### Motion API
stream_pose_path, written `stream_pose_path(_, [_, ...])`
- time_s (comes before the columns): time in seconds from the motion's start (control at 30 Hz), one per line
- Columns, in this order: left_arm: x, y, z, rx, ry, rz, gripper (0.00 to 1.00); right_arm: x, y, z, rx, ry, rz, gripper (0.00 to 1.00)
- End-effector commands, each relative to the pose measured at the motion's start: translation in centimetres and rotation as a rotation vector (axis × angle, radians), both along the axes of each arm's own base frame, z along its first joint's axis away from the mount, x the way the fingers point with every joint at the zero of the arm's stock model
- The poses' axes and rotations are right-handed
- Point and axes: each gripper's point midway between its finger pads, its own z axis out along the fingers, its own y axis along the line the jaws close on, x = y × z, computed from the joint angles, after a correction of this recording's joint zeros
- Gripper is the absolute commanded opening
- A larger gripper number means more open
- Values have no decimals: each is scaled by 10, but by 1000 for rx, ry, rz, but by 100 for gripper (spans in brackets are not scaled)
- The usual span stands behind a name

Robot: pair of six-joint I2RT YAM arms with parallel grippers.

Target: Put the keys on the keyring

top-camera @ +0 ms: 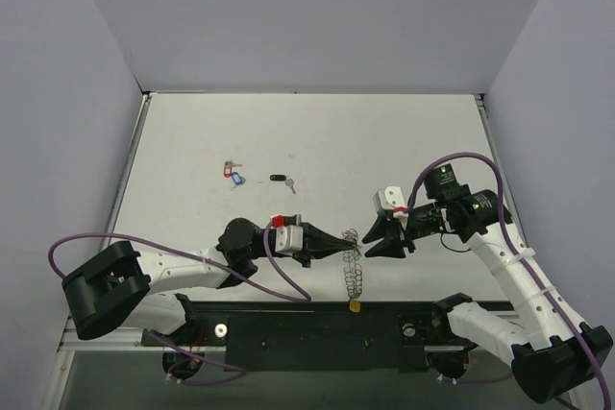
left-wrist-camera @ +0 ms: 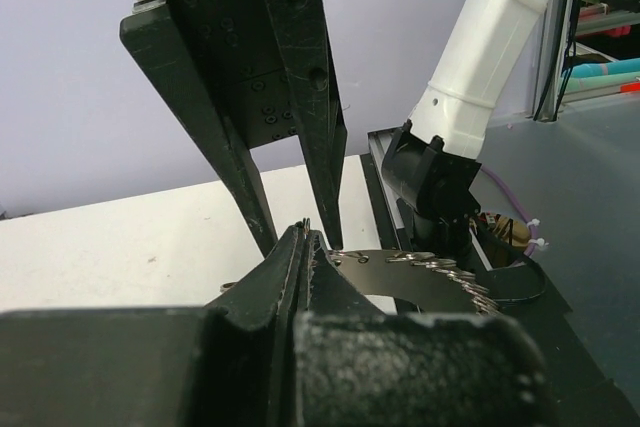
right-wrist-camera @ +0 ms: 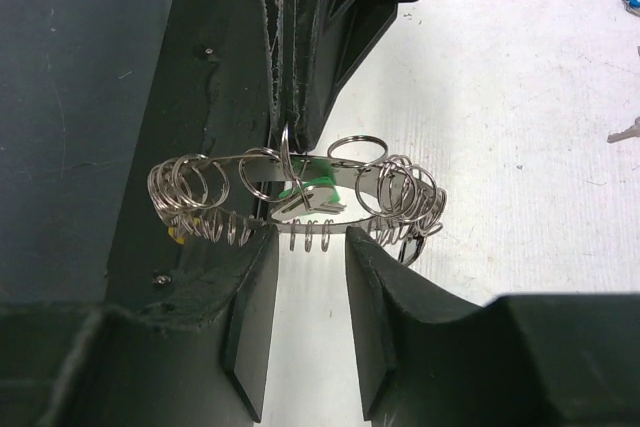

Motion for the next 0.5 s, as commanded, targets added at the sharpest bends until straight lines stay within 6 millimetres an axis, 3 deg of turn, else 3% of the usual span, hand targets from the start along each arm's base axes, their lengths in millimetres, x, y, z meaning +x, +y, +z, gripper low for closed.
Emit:
stream_pose_path(0.0, [-6, 6, 26, -98, -44, -19, 0, 1, 7, 19, 70, -7, 19, 28])
stream_pose_path(0.47, [-4, 5, 26, -102, -38, -17, 0, -1, 17, 26, 99, 31, 34, 17])
